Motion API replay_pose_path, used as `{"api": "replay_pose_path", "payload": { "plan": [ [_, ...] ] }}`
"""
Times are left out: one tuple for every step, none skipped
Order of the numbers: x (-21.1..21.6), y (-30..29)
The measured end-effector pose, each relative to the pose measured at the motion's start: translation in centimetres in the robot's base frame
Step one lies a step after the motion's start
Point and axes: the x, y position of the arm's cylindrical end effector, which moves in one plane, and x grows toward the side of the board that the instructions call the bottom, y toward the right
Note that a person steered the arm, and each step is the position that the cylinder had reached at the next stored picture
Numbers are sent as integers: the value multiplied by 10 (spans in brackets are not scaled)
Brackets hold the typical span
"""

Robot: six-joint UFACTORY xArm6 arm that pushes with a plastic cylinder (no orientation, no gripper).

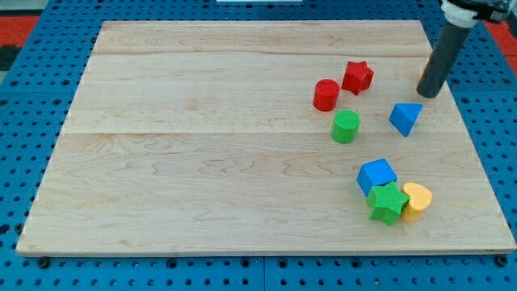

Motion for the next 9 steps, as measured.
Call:
{"api": "replay_pose_path", "payload": {
  "plan": [
    [45, -2],
    [71, -43],
    [65, 5],
    [48, 42],
    [17, 51],
    [-16, 63],
    [-46, 72],
    [-44, 33],
    [-24, -24]
  ]
}}
